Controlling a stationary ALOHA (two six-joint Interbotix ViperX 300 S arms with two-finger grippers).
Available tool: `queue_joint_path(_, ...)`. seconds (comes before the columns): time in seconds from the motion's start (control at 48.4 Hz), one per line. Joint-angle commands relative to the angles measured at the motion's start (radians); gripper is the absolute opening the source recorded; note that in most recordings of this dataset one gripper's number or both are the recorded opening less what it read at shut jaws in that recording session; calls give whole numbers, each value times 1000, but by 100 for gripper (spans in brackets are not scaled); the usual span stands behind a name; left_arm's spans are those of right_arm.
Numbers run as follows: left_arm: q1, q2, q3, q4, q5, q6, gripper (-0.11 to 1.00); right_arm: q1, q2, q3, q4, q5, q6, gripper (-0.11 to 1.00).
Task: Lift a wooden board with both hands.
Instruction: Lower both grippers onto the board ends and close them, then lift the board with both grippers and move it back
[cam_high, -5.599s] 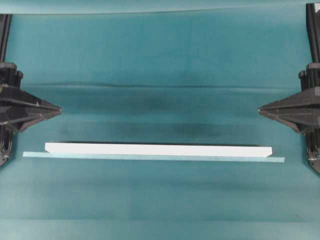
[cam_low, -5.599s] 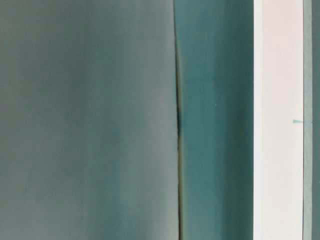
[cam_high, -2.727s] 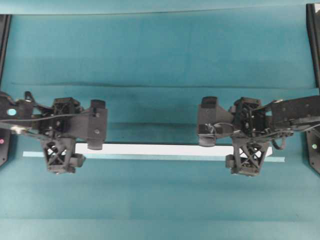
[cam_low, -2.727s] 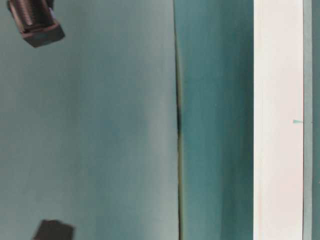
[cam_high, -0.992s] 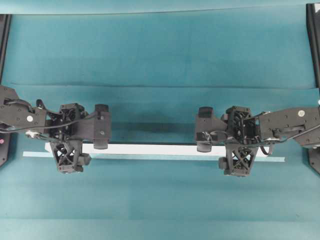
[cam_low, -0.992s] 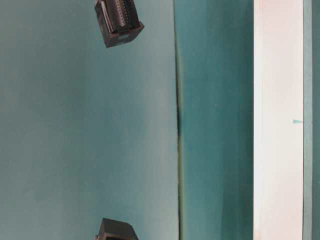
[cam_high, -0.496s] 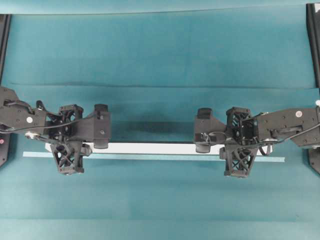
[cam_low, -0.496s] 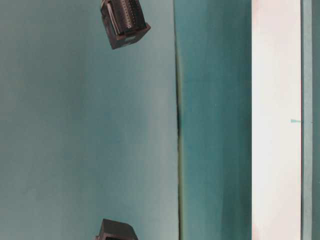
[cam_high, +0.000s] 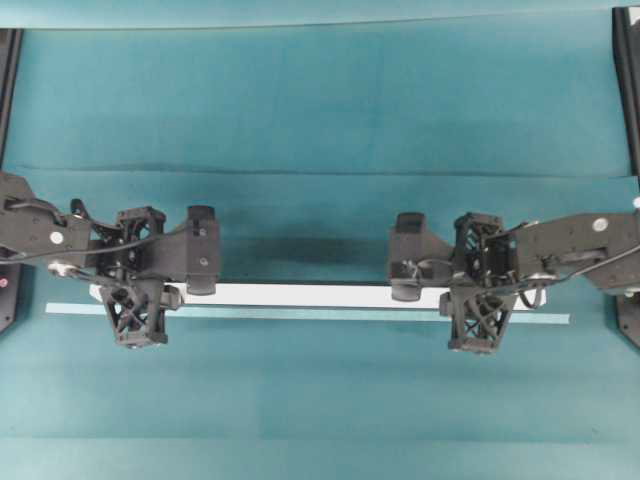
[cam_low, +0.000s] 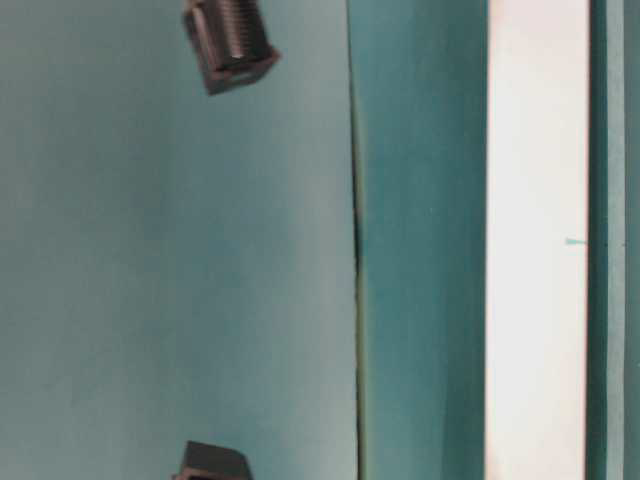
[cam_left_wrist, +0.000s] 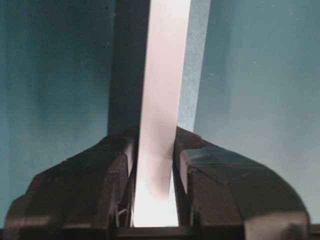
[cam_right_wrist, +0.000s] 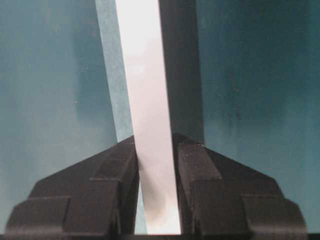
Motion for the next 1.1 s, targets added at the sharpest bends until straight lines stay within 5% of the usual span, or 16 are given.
queue_joint_path(0.0,12,-34,-18,0,5,-5,18,-14,-29,-15,2,15,15,21)
queue_joint_path(1.074,60,-250,-278,2,422,14,18,-86,-183,-273,-14,433,2,21)
